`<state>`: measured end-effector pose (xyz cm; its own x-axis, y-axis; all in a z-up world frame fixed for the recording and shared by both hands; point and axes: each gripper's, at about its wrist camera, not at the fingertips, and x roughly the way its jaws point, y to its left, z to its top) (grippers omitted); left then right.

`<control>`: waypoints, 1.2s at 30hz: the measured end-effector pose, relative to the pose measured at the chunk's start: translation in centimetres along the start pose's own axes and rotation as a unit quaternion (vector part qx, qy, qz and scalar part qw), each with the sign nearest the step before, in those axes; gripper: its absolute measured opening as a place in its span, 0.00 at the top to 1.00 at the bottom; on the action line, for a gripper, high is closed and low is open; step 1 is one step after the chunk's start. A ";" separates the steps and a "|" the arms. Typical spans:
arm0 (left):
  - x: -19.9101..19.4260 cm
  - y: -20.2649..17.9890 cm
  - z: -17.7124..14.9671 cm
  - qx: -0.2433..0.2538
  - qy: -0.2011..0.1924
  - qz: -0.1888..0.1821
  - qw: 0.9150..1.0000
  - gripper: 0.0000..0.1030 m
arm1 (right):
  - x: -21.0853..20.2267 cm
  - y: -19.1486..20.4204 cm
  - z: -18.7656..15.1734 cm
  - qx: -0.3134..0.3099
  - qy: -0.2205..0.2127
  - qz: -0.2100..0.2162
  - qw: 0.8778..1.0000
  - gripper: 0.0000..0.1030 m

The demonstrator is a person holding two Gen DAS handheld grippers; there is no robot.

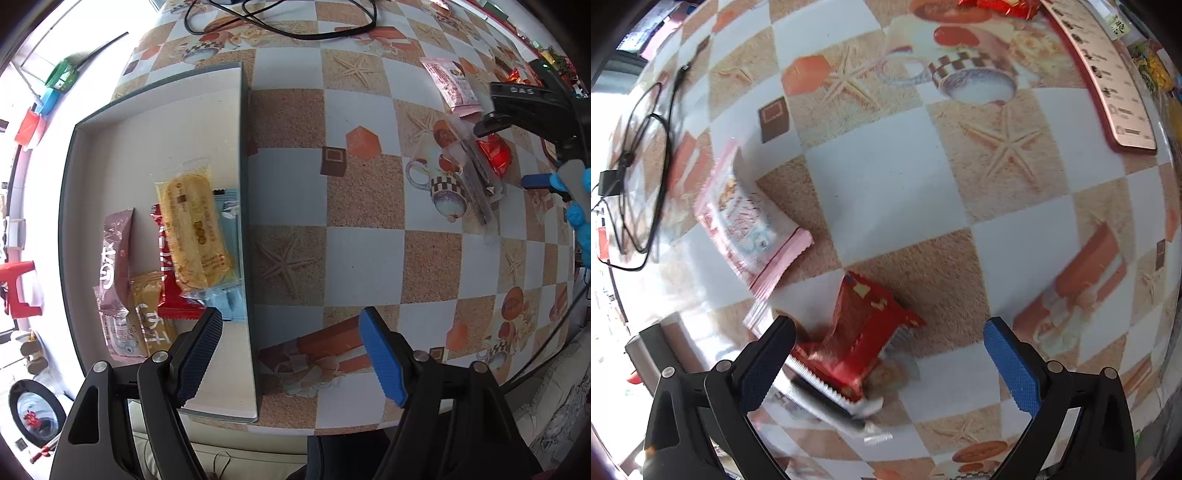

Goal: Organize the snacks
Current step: 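Move the left tool to the clear stick packet while the right tool approaches the red candy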

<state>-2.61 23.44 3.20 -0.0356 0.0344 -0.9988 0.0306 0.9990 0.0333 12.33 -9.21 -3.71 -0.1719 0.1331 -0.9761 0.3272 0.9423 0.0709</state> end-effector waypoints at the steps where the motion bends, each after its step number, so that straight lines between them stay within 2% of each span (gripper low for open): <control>1: 0.1 -0.3 0.1 0.002 0.001 -0.001 1.000 0.23 | 0.1 0.2 -0.2 -0.008 -0.004 -0.006 1.000 0.01; 6: 0.5 -2.7 1.3 0.014 0.003 -0.009 1.000 0.23 | 0.9 -0.2 -1.8 -0.040 -0.009 -0.043 0.998 0.01; 12: 0.5 -6.9 3.7 0.028 0.003 -0.032 0.999 0.23 | 0.5 -4.5 -2.0 -0.031 -0.013 -0.040 0.999 0.01; 18: 1.4 -10.9 6.4 0.027 0.008 -0.060 0.998 0.23 | -0.1 -7.7 -1.8 -0.051 -0.017 -0.044 0.998 0.01; 23: 2.6 -12.7 8.0 0.015 0.017 -0.064 0.998 0.23 | -0.1 -7.8 -2.0 -0.081 -0.014 -0.049 0.995 0.00; 30: 3.7 -13.0 9.6 -0.026 0.021 -0.072 0.997 0.23 | 1.7 -7.4 -5.6 -0.082 -0.024 -0.046 0.995 0.00; 33: 4.1 -13.4 10.2 -0.022 0.019 -0.056 0.998 0.22 | 1.7 -6.3 -8.5 -0.082 -0.027 -0.046 0.995 0.00; 36: 4.5 -14.1 10.8 -0.019 0.017 -0.045 0.999 0.22 | 1.6 -6.3 -8.6 -0.082 -0.027 -0.046 0.995 0.00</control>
<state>7.53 9.16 -2.17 -0.0704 -0.0550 -0.9960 -0.0114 0.9985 -0.0543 2.00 -12.32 -3.97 -0.1429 0.0312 -0.9892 0.1553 0.9878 0.0087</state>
